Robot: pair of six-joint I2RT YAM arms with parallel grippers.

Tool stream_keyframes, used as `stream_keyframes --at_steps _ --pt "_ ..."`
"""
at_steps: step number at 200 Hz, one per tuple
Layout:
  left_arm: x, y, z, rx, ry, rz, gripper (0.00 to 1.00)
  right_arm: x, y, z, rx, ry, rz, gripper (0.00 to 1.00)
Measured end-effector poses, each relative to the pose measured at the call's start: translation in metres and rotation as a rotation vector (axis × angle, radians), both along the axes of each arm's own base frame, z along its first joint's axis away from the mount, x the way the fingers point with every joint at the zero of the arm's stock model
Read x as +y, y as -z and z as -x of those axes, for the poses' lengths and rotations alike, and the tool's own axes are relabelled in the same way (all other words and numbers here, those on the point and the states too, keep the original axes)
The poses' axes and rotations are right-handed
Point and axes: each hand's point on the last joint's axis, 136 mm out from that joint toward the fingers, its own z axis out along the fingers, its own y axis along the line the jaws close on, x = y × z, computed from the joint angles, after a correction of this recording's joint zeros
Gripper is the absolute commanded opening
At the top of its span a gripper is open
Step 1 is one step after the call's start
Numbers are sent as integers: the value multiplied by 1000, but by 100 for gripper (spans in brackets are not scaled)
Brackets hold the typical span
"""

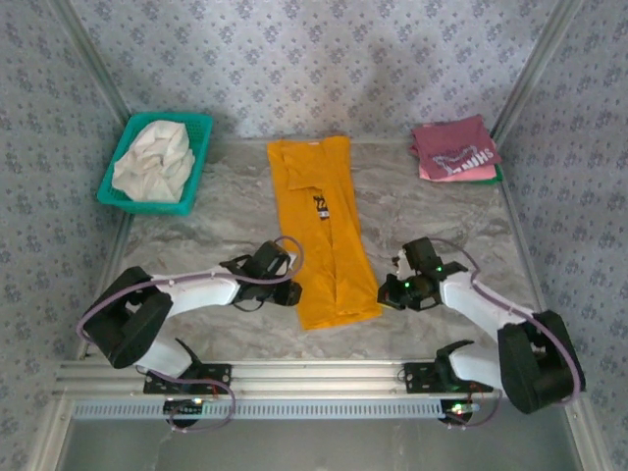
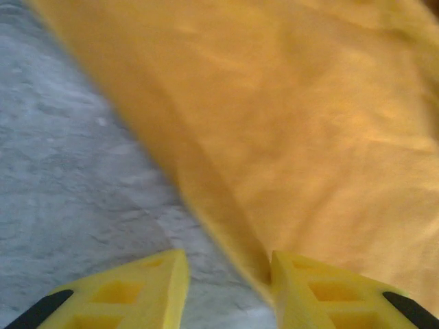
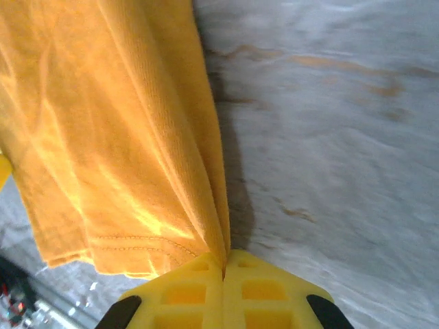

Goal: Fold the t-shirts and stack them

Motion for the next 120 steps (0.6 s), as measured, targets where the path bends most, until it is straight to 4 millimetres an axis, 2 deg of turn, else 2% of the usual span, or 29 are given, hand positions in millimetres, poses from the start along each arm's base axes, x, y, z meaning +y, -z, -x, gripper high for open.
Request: stream_keyframes --at_steps 34,53,74,86,101,108,120 --pt "0 3 -3 -4 -23 -6 35 -9 18 14 67 20 73 0" --pt "0 3 -5 0 -32 -11 38 -8 19 15 68 15 81 34" --pt "-1 -1 -5 3 -33 -18 40 0 15 11 61 -23 87 34" --pt "0 -4 -6 -5 -34 -33 41 -1 14 11 62 -39 127 35" --pt "5 -16 -13 -43 -58 -54 41 -11 8 4 40 -35 200 43" --pt "5 -27 -20 -75 -70 -46 41 -17 0 -6 10 -20 230 39" --pt "5 -52 -34 -142 -98 -7 37 -26 -21 -29 -60 16 255 13"
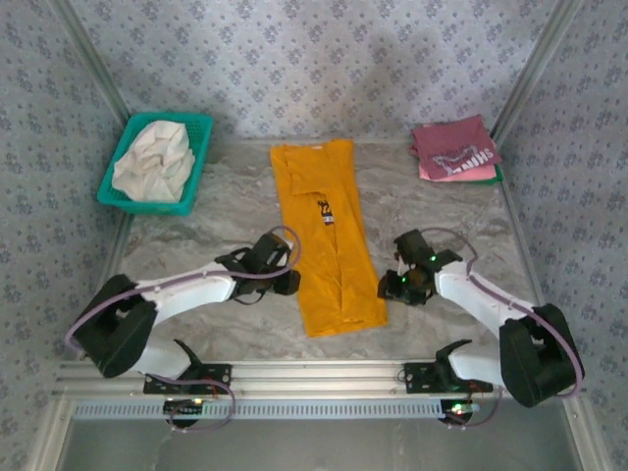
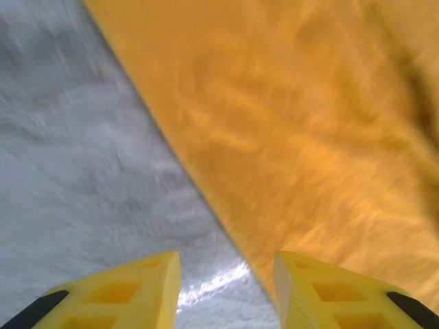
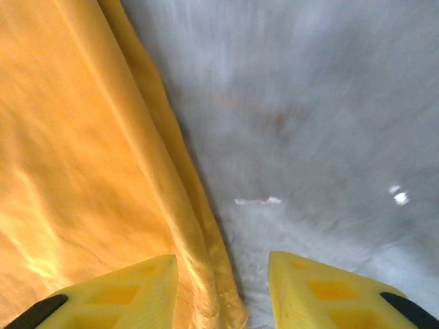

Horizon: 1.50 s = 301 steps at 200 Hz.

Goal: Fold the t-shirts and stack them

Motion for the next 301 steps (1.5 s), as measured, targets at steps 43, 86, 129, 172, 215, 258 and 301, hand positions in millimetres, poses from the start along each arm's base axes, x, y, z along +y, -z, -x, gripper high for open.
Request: stream_keyframes --at_steps 43,86,129,172,215,258,301 --pt "19 -74 -96 -187 -210 143 0 13 -72 -112 -222 -12 -2 0" --pt "9 -33 -165 -117 -291 54 0 63 -29 -191 -156 -126 -10 0" --pt "22 8 -185 -31 -366 -2 0 85 3 -220 -113 -172 6 0" --pt "27 31 -218 -2 -404 -25 0 84 18 -227 -83 -140 2 0" --pt "0 40 -256 -4 -360 7 0 88 29 -230 -57 -63 -48 0" --pt "-13 40 -293 8 -335 59 0 102 29 -238 -65 21 -141 0" --pt "-9 35 -323 26 -336 120 0 120 30 -249 -74 57 -192 0"
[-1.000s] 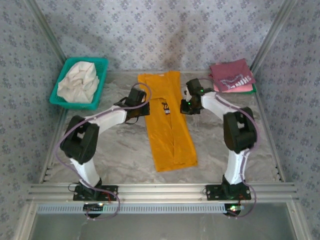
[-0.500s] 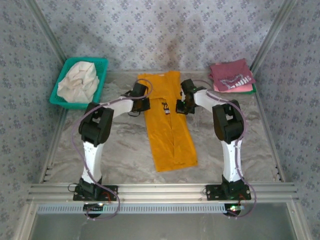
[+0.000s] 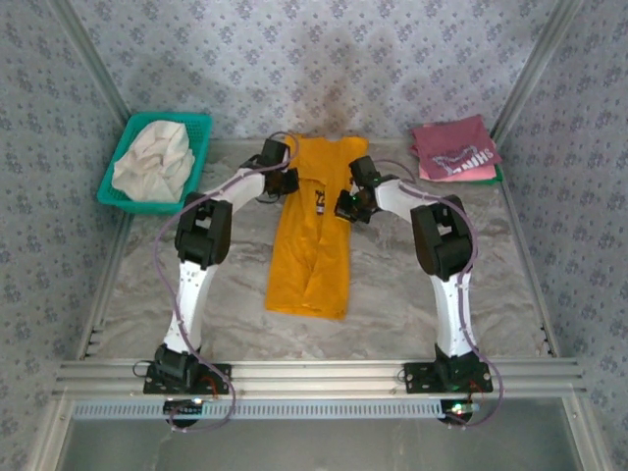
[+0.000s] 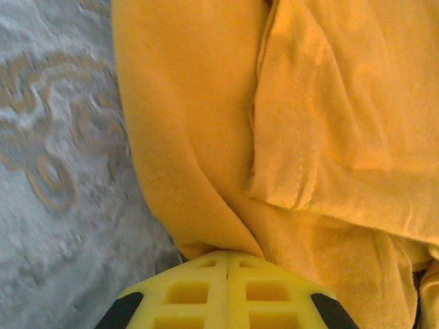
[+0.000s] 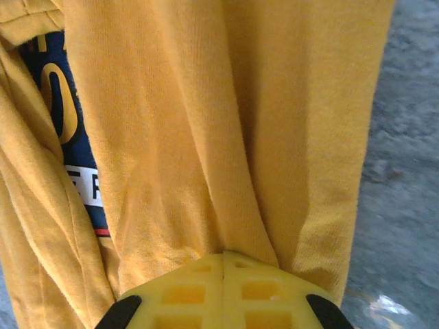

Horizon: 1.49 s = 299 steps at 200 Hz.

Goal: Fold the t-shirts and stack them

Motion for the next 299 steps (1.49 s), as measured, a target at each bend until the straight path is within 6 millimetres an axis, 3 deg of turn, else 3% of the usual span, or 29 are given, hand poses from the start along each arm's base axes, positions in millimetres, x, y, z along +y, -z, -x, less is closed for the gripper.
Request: stream_keyframes --at_steps 30,89,100,120,135,143,157,165,176,186,195,196,199,210,214,228,256,274,299 --pt "4 -6 -9 0 -12 1 0 -9 -1 -12 3 34 -9 0" --pt "9 3 0 39 -19 -16 0 -56 -3 -34 8 132 6 0" --pt "10 3 2 39 -20 -21 15 -57 -3 -34 10 131 8 0" --pt "18 -5 8 34 -31 -54 34 -55 -4 -32 16 120 12 14" --pt "27 -25 16 8 -35 -77 42 -52 -6 -28 26 108 11 20" --pt "30 -46 22 -23 -37 -76 51 -49 -10 -26 26 99 4 25" --pt "38 -82 35 -89 -44 -65 56 -44 -27 -21 11 77 -18 37" --pt "42 -107 47 -136 -46 -44 70 -41 -43 -17 -17 56 -31 44" --pt "48 -140 66 -224 -49 3 97 -40 -68 -5 -70 37 -46 53" --pt "56 -161 92 -274 -50 40 98 -41 -92 16 -113 9 -52 57" --pt "61 -174 114 -321 -56 95 98 -42 -114 37 -188 -13 -73 51" --pt "62 -176 122 -325 -51 104 98 -43 -122 48 -207 -18 -80 50" --pt "63 -178 129 -333 -50 118 94 -44 -126 57 -217 -24 -89 48" --pt "67 -172 160 -319 -36 161 67 -46 -136 98 -237 -53 -128 43" --pt "67 -167 170 -305 -31 174 62 -48 -137 114 -235 -58 -146 43" --pt "61 -136 209 -207 8 192 63 -54 -126 154 -198 -68 -184 45" --pt "35 -68 298 66 119 204 62 -81 -64 228 25 -7 -186 47" --pt "30 -48 331 180 150 227 62 -98 -53 244 90 61 -206 47" --pt "26 -34 350 259 158 262 60 -115 -48 242 116 136 -243 47"
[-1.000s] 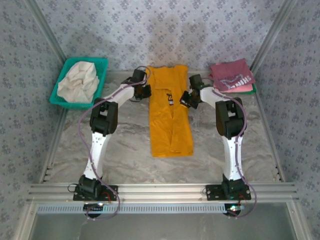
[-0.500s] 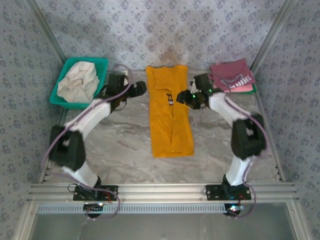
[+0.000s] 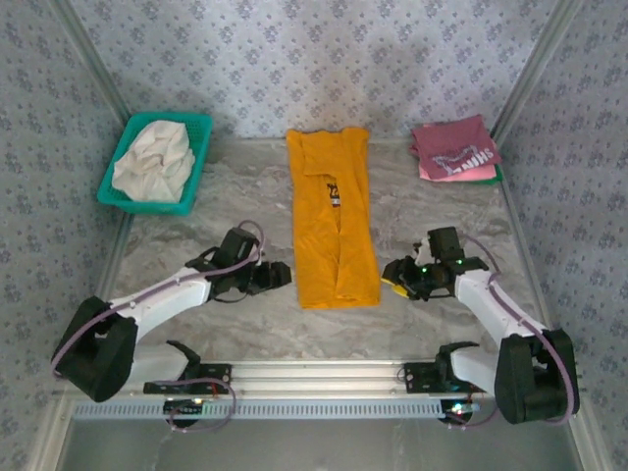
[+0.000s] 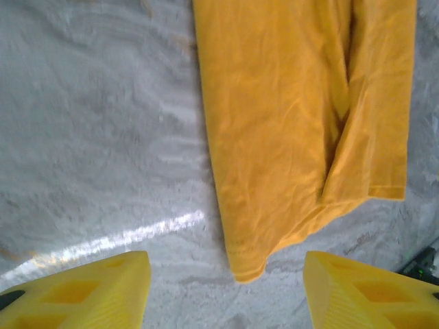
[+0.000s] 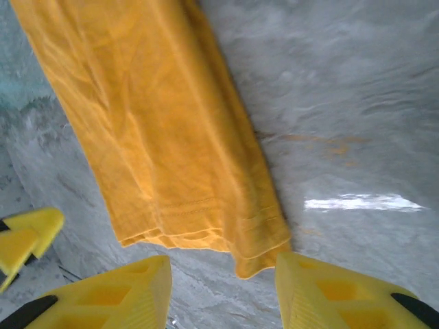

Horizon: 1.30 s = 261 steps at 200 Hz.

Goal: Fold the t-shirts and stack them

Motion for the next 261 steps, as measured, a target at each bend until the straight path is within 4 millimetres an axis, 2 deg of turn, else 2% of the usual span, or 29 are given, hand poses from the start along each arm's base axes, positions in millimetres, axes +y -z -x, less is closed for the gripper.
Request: stream_keyframes --at_steps 33,62,102,126,158,223,238,261 --pt "-19 22 24 93 68 14 56 -7 18 11 58 4 -20 50" --pt "-30 38 30 134 94 12 52 -3 36 17 124 -18 -49 51" --pt "-32 45 28 157 84 21 46 10 33 10 77 -63 -85 51" --pt "-31 50 28 198 65 25 46 19 33 7 60 -92 -111 52" --pt "-34 50 27 227 59 32 50 30 38 9 72 -124 -117 53" --pt "-37 49 27 258 48 21 49 32 42 6 85 -117 -133 52" --pt "-46 43 23 241 65 27 50 32 42 6 87 -114 -134 52" --pt "-74 35 21 183 138 49 48 32 42 6 87 -114 -134 52"
